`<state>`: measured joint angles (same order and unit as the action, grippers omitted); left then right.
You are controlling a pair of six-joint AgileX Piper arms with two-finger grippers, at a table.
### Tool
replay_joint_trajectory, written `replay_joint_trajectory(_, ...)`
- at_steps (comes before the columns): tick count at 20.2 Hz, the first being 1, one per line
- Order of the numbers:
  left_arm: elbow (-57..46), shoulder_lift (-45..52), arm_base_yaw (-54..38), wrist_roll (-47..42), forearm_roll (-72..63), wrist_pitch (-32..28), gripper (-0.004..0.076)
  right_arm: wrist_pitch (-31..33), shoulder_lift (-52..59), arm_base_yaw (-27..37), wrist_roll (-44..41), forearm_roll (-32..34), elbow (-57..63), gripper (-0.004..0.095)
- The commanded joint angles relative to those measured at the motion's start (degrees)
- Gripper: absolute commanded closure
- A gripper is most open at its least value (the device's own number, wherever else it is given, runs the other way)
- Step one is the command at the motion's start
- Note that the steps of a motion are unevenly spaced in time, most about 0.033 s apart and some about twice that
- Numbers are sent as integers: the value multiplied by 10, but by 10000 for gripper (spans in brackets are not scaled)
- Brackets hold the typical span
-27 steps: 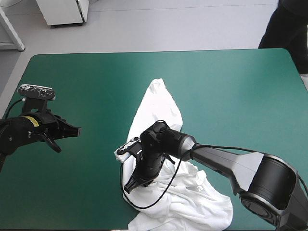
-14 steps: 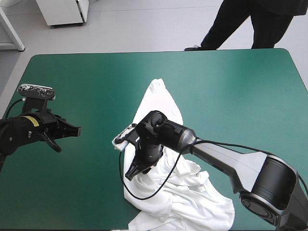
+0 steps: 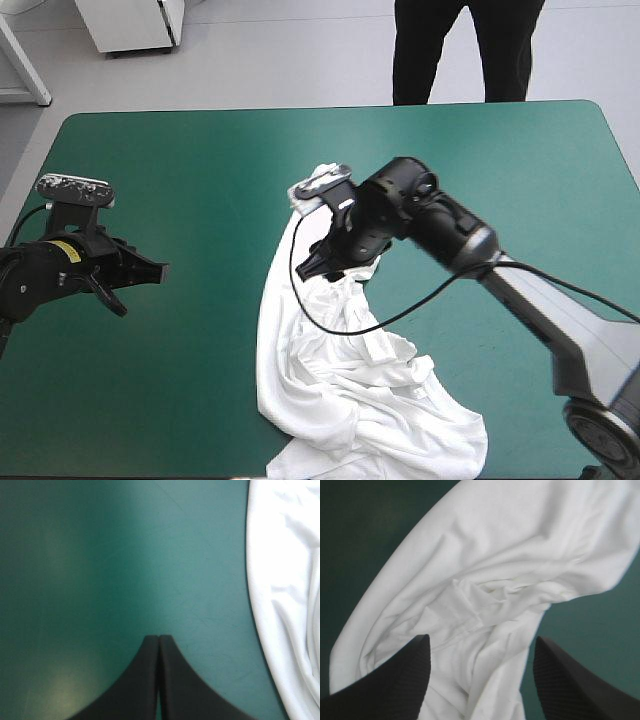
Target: Fold the cloth
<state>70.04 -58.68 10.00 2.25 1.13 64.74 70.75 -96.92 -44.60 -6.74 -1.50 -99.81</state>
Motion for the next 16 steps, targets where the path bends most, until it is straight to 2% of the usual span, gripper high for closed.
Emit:
replay_joint_trajectory(1,19,6,-1,-1,1,-52,745,8,106,44,-11,15,-5,361)
replay_joint_trajectory(6,19,5,-1,0,-34,-82,741,8,230,82,-35,15,139,375)
replay_joint_trajectory(8,19,-8,-1,60,-68,-72,685,8,282,83,-53,15,212,375)
replay_joint_trajectory(9,19,-21,-1,105,-106,-60,603,8,313,83,-67,8,251,376)
replay_joint_trajectory(10,19,-28,-1,109,-124,-53,541,8,327,83,-75,4,269,376)
replay_joint_trajectory(13,19,-68,-1,126,-174,-46,227,8,390,83,-111,-8,335,375)
replay_joint_trajectory(14,19,-77,0,126,-181,-52,197,8,403,83,-114,-8,347,375)
replay_joint_trajectory(16,19,-115,2,126,-195,-73,193,8,438,83,-131,-8,384,375)
